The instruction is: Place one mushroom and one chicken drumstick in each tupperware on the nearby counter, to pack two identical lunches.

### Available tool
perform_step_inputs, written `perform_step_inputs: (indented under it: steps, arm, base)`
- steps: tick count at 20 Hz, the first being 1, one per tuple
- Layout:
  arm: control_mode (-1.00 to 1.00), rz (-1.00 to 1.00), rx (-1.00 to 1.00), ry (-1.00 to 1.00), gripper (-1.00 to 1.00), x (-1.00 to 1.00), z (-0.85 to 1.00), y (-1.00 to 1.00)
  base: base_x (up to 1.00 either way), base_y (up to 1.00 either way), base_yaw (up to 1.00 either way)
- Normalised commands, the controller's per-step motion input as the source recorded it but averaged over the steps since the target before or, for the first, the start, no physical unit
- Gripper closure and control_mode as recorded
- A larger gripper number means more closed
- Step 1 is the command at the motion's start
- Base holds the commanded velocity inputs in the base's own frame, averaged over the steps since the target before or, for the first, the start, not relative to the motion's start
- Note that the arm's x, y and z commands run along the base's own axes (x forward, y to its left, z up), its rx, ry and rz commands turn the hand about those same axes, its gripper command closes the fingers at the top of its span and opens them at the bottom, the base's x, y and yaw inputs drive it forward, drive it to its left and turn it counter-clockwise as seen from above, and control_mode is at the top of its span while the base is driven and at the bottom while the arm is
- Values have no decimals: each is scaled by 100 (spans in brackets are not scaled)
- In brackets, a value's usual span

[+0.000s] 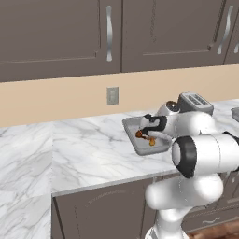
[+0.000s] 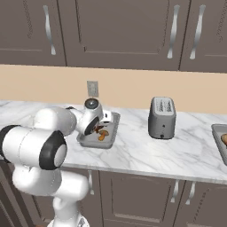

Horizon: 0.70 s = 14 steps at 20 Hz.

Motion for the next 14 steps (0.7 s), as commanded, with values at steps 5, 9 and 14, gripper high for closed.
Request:
perform_step_inputs:
  steps: [5,9,14]
  arm:
    - [-100,-3,0,0,-100,-74,92,-33]
    - [-100,-5,0,-1,-100,-83,63,-48]
    - [-100,-11,0,-2,-100,-100,51,-82]
  base:
    - [0,0,0]
    - [0,0,0]
    - [0,0,0]
